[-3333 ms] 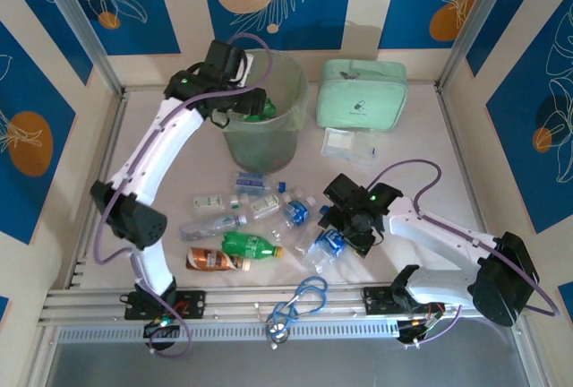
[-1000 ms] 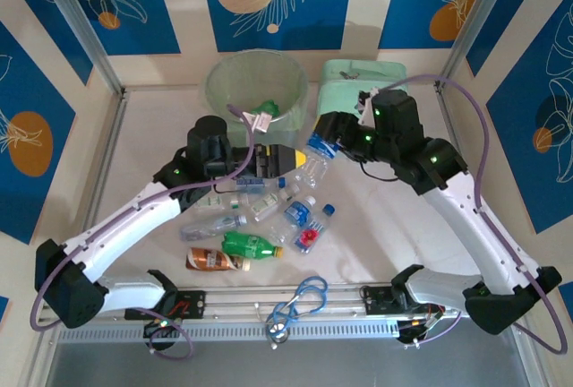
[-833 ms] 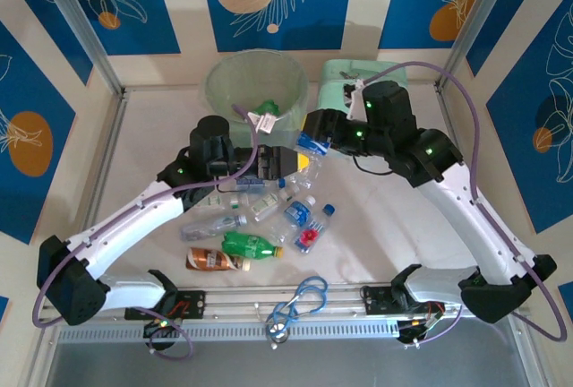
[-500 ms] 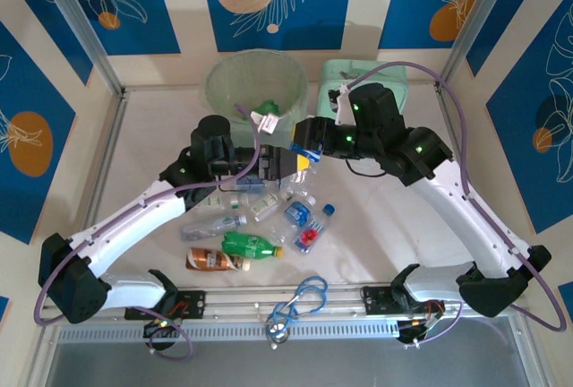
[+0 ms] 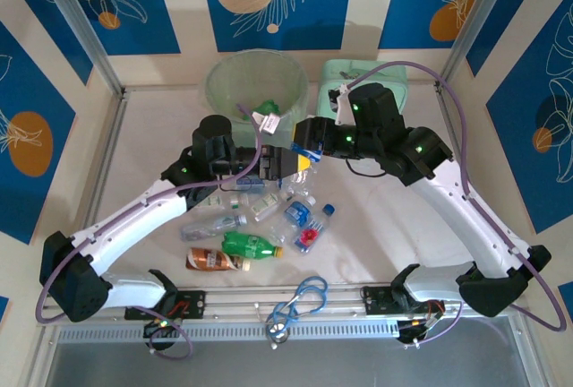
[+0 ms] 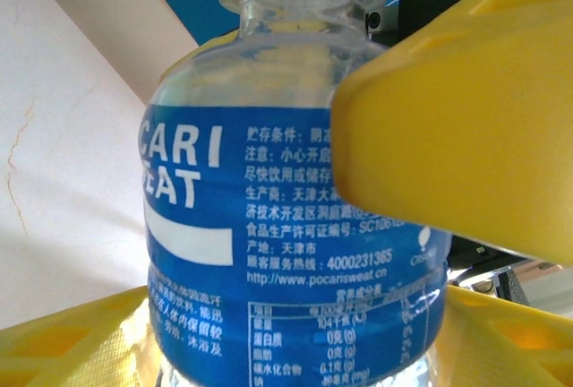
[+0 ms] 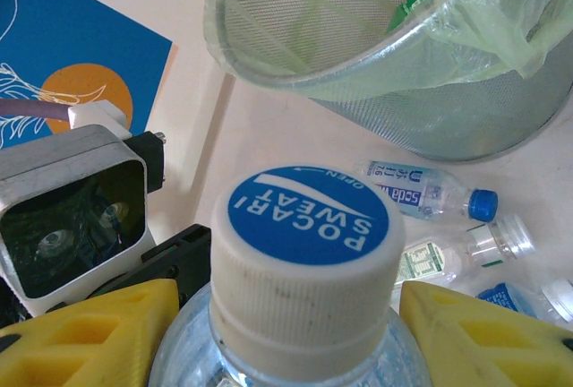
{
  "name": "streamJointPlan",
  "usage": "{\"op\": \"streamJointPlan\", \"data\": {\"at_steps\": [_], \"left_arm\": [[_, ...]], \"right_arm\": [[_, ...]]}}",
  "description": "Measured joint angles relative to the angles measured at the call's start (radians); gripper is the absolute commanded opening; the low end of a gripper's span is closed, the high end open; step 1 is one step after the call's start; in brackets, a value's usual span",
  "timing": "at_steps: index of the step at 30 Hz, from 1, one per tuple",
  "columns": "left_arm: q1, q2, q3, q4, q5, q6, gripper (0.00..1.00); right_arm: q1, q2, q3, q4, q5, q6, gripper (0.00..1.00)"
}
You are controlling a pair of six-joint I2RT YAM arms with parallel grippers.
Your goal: Put the plastic bottles in the bin
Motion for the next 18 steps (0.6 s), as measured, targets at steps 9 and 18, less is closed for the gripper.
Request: {"op": "streamJointPlan", "data": {"at_steps": [9,18], "left_arm": [[0.001,0.000,-0.001,-0.004,-0.002,0.004,0.55],[0.011,-0.001,-0.001,-0.053,-0.072,0.029,0.53]], "right_arm": [[0.001,0.009,0.005,-0.004,0.004,-0.001,0.66],[0.000,0.006,0.029,-0.008,0.047,-0.004,0.99]]}}
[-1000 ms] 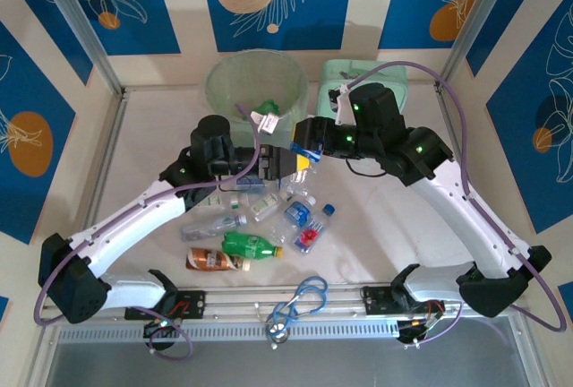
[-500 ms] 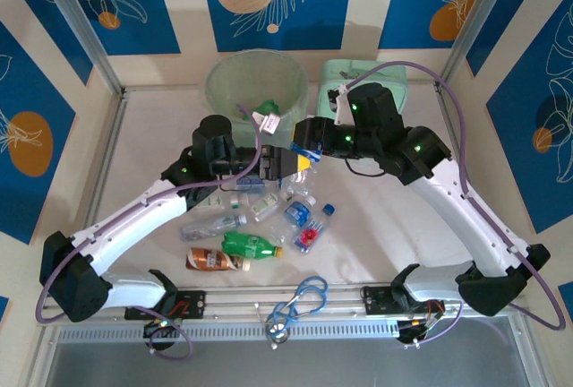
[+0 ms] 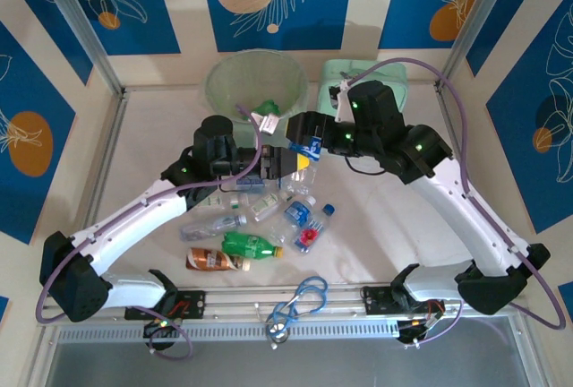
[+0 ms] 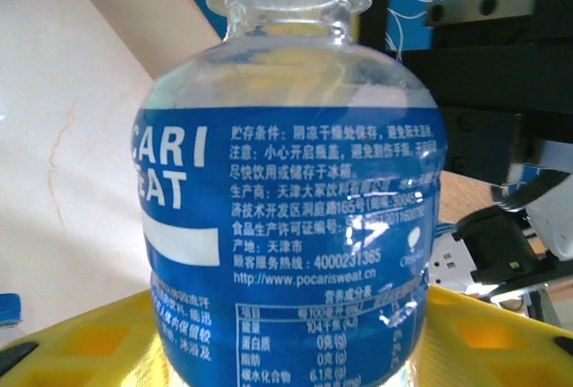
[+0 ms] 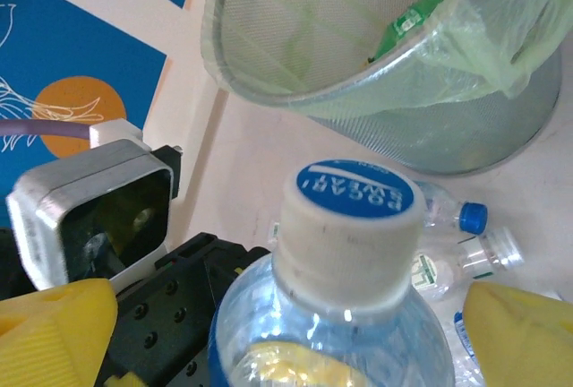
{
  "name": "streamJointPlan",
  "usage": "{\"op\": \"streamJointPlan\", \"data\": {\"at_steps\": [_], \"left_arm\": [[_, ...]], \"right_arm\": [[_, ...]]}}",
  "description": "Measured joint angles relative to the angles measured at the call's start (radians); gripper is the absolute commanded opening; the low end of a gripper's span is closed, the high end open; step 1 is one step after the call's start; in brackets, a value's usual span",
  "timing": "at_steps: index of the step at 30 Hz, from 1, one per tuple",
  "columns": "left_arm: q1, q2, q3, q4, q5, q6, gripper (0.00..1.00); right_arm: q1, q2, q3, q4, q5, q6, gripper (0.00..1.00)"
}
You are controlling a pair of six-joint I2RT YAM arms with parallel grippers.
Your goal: Put the plastic bottles in the bin
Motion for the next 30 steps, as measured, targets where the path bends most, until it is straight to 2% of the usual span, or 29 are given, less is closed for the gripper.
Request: {"op": "streamJointPlan", "data": {"at_steps": [3,7,11,17,22,30], "left_arm": [[0.019,-0.006,0.000,-0.029,-0.043,-0.003,0.53],[0.089,-0.032,0.000,-0.047,-0.102,-0.051,0.53],[0.147,-0.071,0.000,-0.024,-0.139,-0.120,0.53],[0.162,-0.107,0.000,0.028,-0.169,-0.216,0.53],[0.164,-0.107,-0.014,0.084,-0.169,-0.284,0.53],[0.164,-0.111,-0.031,0.110,-0.168,-0.326,0.53]], "right_arm": [[-0.013,-0.036,-0.007,0.006,0.006,-0.001,0.99],[-0.021,-0.126,-0.060,0.033,0.005,-0.012,0.99],[0.033,-0.166,-0.132,0.046,0.006,-0.031,0.99],[0.140,-0.152,-0.249,0.076,0.015,-0.037,0.99],[0.146,-0.125,-0.248,0.141,-0.017,-0.039,0.99],[0.146,-0.003,-0.137,0.196,-0.078,-0.068,0.99]]}}
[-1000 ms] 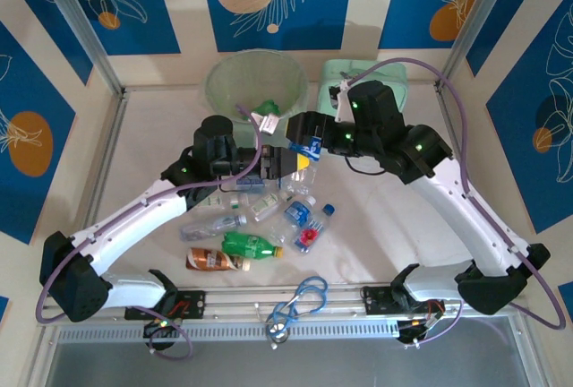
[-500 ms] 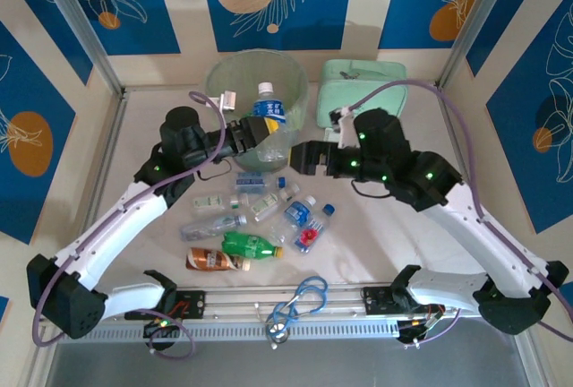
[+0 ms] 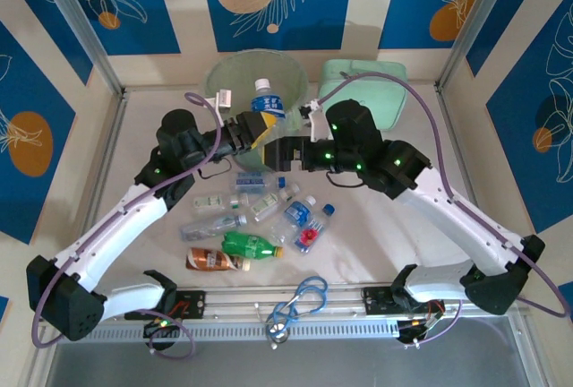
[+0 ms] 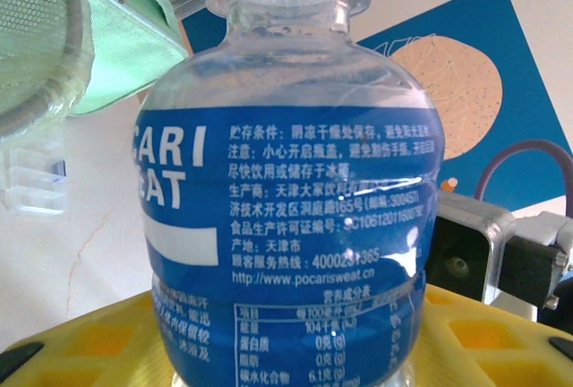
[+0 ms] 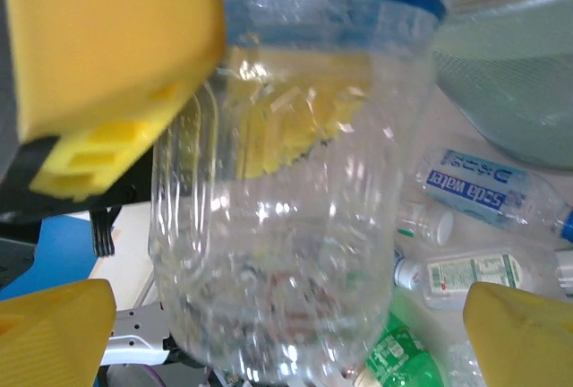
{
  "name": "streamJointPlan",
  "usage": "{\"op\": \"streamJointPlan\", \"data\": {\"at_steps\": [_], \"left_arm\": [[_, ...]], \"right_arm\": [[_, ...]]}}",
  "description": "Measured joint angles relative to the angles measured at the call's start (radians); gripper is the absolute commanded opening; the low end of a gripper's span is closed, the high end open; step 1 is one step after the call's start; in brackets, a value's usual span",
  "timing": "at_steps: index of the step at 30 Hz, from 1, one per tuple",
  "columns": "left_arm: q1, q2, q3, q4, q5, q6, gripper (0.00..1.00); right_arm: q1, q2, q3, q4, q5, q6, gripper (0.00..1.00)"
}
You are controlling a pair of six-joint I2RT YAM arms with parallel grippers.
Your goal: Put the plastic bottles in the bin
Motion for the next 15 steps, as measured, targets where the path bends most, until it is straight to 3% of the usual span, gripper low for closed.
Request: {"op": "streamJointPlan", "data": {"at_steps": [15], "left_arm": [[0.000,-0.014,-0.009,0.010,0.011,-0.008,0.53]], "right_arm": [[0.000,0.076,0.061,0.004,-0.004,-0.040,0.74]]}}
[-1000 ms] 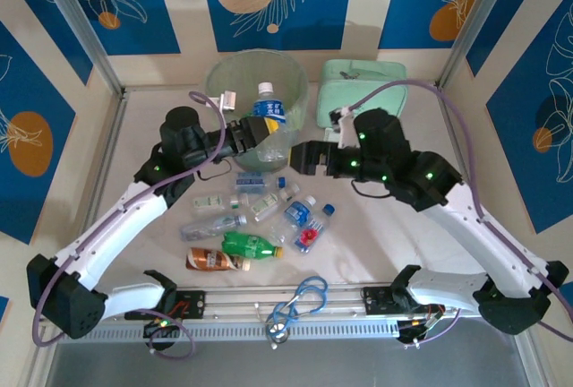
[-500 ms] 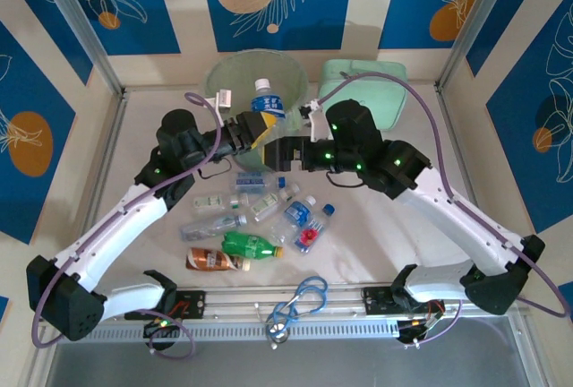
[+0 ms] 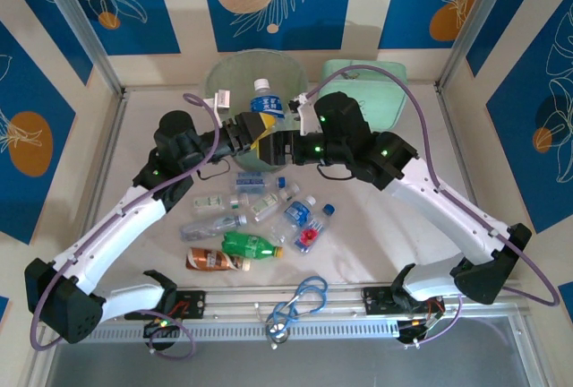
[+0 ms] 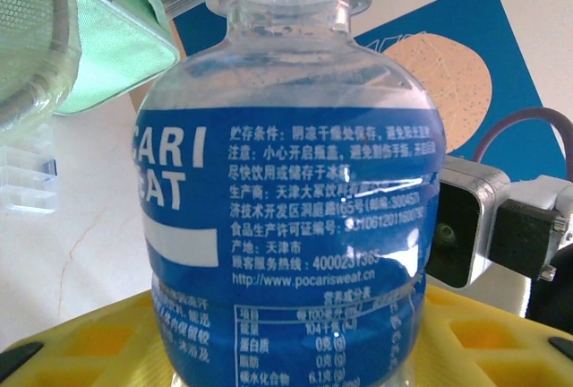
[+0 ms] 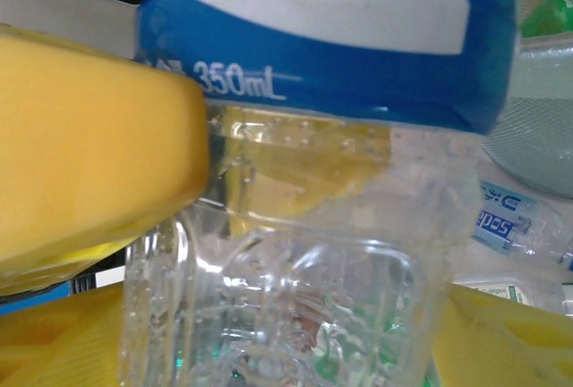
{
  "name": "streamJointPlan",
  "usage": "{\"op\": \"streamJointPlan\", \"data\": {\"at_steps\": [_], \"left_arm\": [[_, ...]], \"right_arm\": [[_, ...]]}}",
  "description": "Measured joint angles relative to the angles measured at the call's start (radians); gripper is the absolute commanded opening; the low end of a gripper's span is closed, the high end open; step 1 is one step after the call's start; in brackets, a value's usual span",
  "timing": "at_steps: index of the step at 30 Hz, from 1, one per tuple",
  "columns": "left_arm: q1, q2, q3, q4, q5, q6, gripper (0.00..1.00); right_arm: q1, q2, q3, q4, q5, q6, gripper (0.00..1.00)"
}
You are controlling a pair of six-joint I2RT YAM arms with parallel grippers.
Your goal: Put the plastic bottles in the bin
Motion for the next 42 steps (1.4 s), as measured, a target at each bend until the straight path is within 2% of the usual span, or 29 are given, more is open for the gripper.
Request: {"op": "streamJointPlan", "data": {"at_steps": [9,10,13,14,18,22,25,30,34,42], "left_arm": [[0.002,0.001,-0.009,0.017,0.000,-0.008,0.56],[0.002,0.001,-0.010,0.017,0.000,-0.007,0.61],[0.002,0.002,-0.010,0.020,0.002,-0.003,0.94],[0.002,0.002,-0.010,0.020,0.004,0.002,1.00],[0.014,0.002,0.024,-0.062,0.003,0.062,1.00],[0.048,-0.011,0.146,-0.237,-0.053,0.198,1.00],[0.072,-0.046,0.249,-0.389,-0.158,0.308,1.00],[0.122,-0.126,0.345,-0.645,-0.433,0.435,1.00],[0.162,-0.187,0.278,-0.776,-0.557,0.459,1.00],[0.183,-0.235,0.043,-0.936,-0.587,0.398,1.00]], "right_arm": [[0.002,0.001,0.007,-0.002,0.000,0.000,0.65],[0.002,0.001,0.007,-0.004,0.000,0.001,0.64],[0.002,0.002,0.011,-0.008,0.002,0.000,0.63],[0.001,0.004,0.016,-0.013,0.006,0.001,0.63],[0.000,0.021,0.047,-0.041,0.024,0.000,0.62],[-0.010,0.064,0.119,-0.089,0.044,0.000,0.62],[-0.029,0.117,0.210,-0.133,0.054,0.001,0.61],[-0.077,0.258,0.423,-0.222,0.056,0.001,0.60],[-0.126,0.414,0.631,-0.313,0.039,0.000,0.59],[-0.173,0.726,1.030,-0.487,-0.006,-0.040,0.63]]}}
